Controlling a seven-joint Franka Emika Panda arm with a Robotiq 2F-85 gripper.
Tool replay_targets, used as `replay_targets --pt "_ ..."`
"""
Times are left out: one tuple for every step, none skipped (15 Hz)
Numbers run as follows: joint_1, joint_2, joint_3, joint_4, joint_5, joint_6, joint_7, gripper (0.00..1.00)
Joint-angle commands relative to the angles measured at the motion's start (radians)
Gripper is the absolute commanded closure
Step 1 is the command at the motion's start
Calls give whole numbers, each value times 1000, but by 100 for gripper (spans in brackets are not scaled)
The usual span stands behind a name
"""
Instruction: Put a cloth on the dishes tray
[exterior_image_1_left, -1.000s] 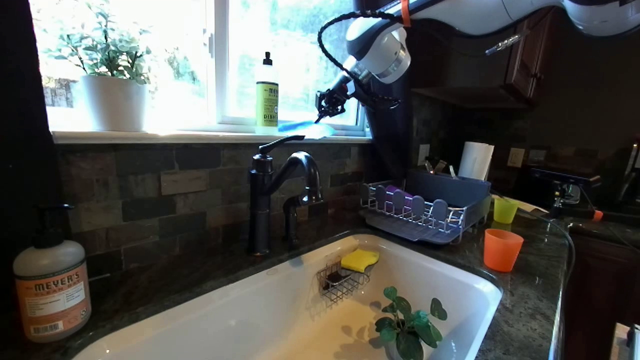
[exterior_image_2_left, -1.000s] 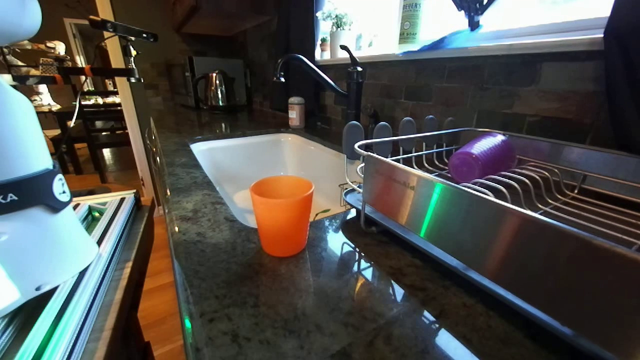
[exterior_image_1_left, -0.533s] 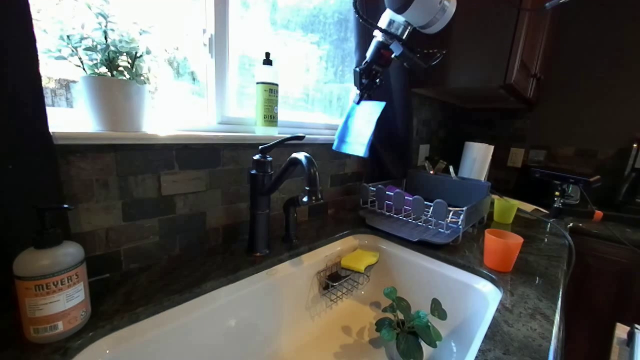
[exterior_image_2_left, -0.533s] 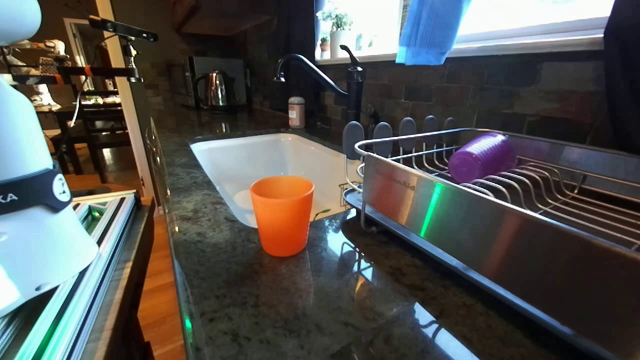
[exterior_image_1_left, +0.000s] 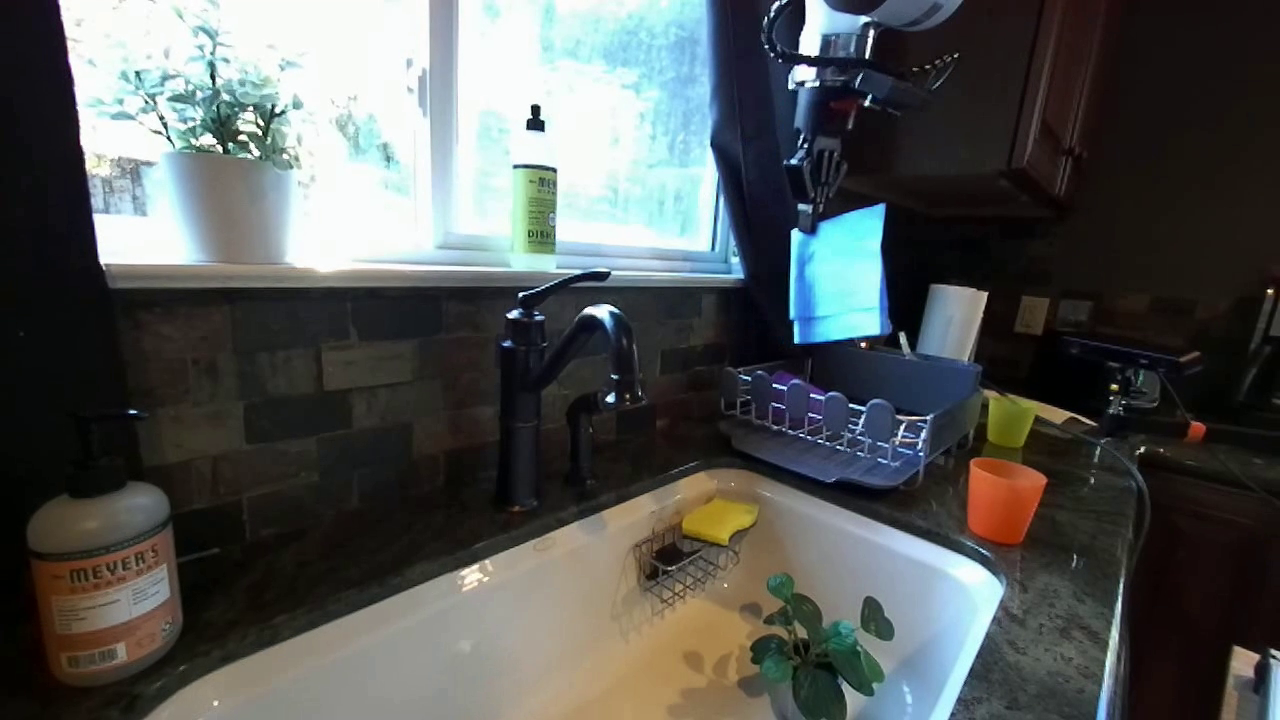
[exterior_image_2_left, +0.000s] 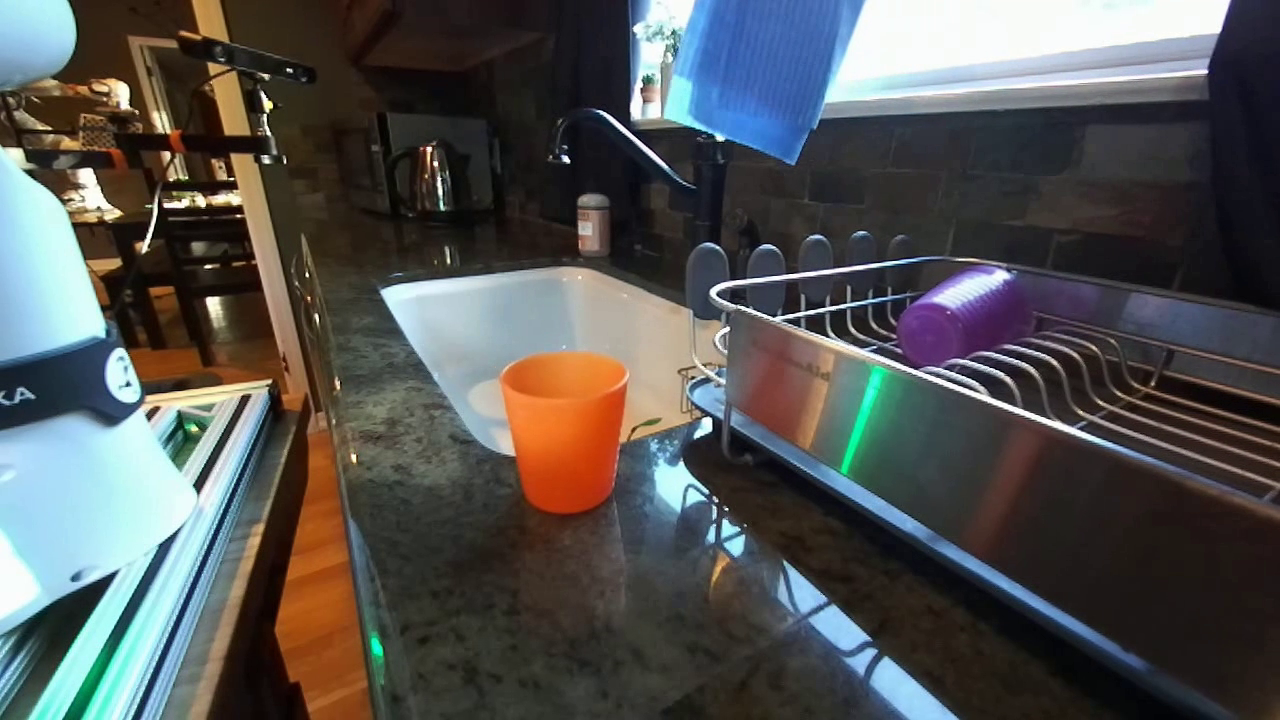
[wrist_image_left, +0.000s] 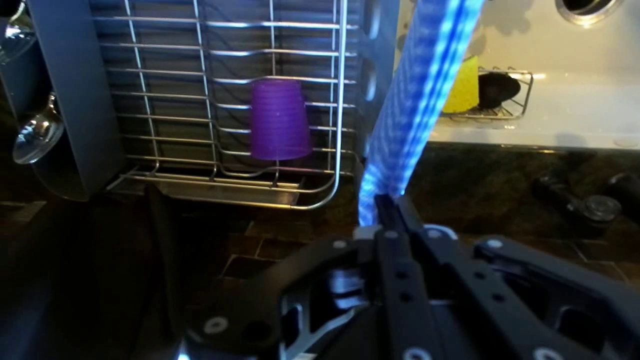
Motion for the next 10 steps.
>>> replay_targets --pt "22 -78 -10 -139 -87 66 14 100" --pt "22 -84 -15 -162 -92 98 11 100" --pt "20 -85 -19 -185 -95 136 11 100" --pt "17 -86 -26 -206 -92 175 -1 100" --pt "15 -85 -33 -224 -92 208 -11 100" --pt "11 -82 -42 -238 -93 240 -27 100" --pt "7 -79 -52 -248 -96 269 -41 100" --pt "2 -76 -63 -252 -101 291 -55 100" --pt "-3 -75 -71 -257 -104 306 -68 100" --pt "-8 -71 -81 -253 -111 320 -82 100"
